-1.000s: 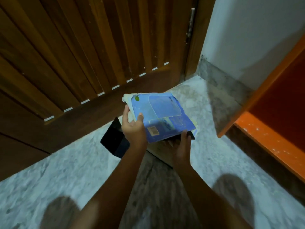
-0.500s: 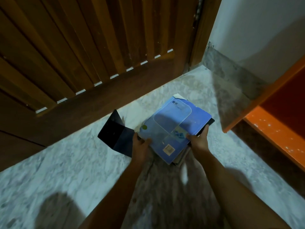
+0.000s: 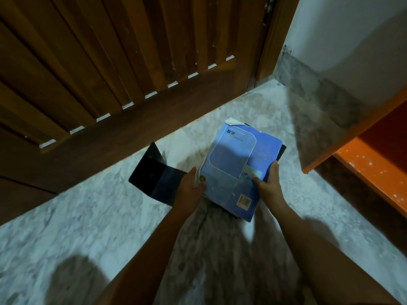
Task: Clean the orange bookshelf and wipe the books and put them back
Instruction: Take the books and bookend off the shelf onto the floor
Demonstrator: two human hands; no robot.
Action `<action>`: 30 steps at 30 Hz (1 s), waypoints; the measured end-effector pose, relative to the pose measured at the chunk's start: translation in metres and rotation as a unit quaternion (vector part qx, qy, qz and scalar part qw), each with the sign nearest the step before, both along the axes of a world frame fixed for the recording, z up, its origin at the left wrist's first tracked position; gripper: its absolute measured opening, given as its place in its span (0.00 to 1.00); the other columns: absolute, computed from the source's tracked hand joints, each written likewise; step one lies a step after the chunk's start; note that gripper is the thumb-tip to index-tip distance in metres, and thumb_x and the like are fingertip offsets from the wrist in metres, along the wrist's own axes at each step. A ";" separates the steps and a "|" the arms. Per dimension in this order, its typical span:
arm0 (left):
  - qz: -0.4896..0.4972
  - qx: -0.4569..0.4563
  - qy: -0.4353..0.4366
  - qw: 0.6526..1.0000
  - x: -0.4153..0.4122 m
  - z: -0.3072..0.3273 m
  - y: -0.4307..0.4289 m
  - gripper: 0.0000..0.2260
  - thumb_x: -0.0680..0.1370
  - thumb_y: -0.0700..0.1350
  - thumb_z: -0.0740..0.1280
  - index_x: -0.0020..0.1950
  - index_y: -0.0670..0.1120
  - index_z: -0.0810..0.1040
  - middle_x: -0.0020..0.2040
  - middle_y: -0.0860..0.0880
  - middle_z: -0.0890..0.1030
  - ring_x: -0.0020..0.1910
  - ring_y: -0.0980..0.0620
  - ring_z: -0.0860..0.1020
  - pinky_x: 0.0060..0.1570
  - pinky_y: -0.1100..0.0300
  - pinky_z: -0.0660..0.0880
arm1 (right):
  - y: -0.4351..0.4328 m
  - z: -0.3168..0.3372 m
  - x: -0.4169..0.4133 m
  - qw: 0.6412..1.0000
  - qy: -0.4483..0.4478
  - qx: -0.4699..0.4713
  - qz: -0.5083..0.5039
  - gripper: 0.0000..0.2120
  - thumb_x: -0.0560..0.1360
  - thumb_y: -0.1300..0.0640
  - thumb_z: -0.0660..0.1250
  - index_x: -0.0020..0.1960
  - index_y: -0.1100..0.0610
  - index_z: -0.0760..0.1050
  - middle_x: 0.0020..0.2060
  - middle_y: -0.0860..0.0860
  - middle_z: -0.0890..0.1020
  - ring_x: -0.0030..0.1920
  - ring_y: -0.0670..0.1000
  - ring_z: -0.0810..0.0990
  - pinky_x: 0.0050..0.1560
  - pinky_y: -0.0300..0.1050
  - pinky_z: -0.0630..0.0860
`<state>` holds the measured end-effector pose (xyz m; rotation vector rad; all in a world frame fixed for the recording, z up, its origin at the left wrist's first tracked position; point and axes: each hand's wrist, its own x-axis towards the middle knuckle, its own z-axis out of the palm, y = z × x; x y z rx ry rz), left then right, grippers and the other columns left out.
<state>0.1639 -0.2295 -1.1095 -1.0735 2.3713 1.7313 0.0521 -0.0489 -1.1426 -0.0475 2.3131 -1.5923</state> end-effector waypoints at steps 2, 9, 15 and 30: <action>-0.010 -0.017 -0.001 1.000 0.001 -0.004 -0.001 0.25 0.79 0.43 0.64 0.74 0.40 0.60 0.73 0.44 0.64 0.72 0.47 0.62 0.71 0.52 0.61 | -0.004 0.002 0.007 1.000 0.009 0.007 -0.009 0.40 0.66 0.48 0.67 0.71 0.64 0.55 0.68 0.61 0.63 0.66 0.58 0.67 0.59 0.39 0.75; -0.083 -0.051 -0.006 0.995 -0.015 -0.006 -0.011 0.30 0.79 0.49 0.65 0.76 0.41 0.56 0.74 0.44 0.63 0.72 0.46 0.64 0.69 0.55 0.64 | -0.012 -0.016 0.013 0.998 0.043 0.028 -0.048 0.47 0.64 0.35 0.67 0.73 0.58 0.53 0.72 0.59 0.60 0.72 0.61 0.60 0.67 0.64 0.66; -0.146 -0.084 0.024 0.985 -0.038 -0.011 -0.027 0.17 0.78 0.40 0.65 0.66 0.39 0.70 0.60 0.48 0.72 0.56 0.56 0.69 0.44 0.82 0.61 | -0.010 -0.019 0.015 0.995 0.060 0.043 -0.062 0.43 0.68 0.34 0.67 0.74 0.53 0.56 0.71 0.54 0.64 0.72 0.56 0.63 0.69 0.61 0.65; -0.263 -0.192 -0.133 0.936 -0.045 0.256 -0.037 0.22 0.81 0.47 0.59 0.73 0.42 0.61 0.73 0.43 0.65 0.72 0.47 0.63 0.69 0.59 0.56 | -0.029 0.254 -0.002 0.974 -0.046 0.148 0.167 0.23 0.67 0.47 0.62 0.49 0.65 0.79 0.43 0.60 0.82 0.42 0.50 0.78 0.41 0.41 0.68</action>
